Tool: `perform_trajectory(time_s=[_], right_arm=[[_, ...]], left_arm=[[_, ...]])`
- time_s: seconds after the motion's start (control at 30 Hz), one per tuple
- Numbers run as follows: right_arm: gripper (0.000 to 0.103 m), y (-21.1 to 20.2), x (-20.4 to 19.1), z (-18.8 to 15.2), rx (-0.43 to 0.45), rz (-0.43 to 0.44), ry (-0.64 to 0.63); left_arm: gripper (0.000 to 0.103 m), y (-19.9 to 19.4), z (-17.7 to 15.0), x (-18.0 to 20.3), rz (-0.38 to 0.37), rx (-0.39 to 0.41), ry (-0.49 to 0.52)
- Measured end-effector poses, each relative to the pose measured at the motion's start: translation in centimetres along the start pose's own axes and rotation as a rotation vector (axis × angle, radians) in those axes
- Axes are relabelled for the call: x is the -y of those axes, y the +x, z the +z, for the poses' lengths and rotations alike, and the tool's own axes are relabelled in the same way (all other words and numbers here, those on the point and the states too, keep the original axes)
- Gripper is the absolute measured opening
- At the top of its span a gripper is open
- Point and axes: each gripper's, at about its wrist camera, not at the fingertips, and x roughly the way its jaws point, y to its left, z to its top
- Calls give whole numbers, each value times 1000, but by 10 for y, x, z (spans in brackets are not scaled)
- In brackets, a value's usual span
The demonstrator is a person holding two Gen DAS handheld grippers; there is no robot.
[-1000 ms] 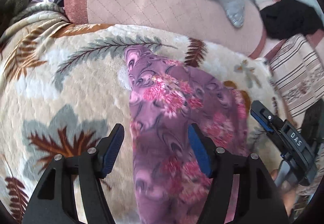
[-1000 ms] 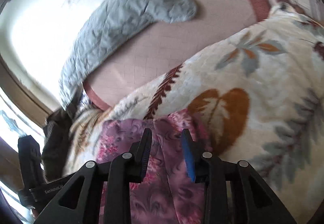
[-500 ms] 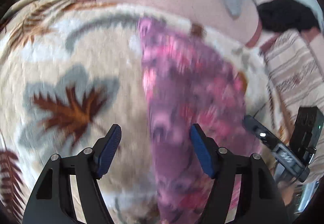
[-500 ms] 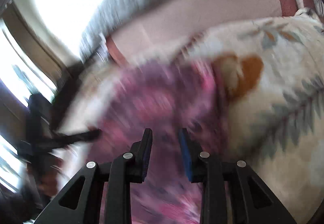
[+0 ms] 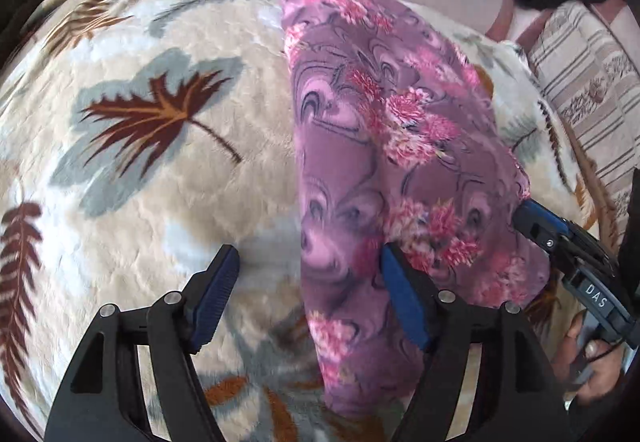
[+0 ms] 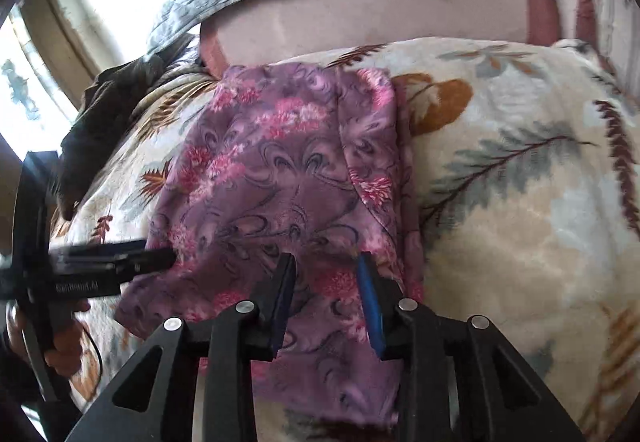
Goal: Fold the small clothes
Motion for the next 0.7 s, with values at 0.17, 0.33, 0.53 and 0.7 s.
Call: perform_trajectory(time_s=[0.17, 0.33, 0.53, 0.7], right_arm=[[35, -18, 7, -29, 15, 30, 15], [33, -11, 20, -46, -48, -30, 39], [49, -36, 37, -10, 64, -14, 147], [51, -8, 52, 23, 88, 14, 240]], left_arm=[[73, -22, -16, -9, -25, 3, -23], [73, -7, -28, -1, 53, -16, 41], [73, -36, -6, -10, -31, 43, -14], [73, -27, 36, -22, -56, 44, -95]])
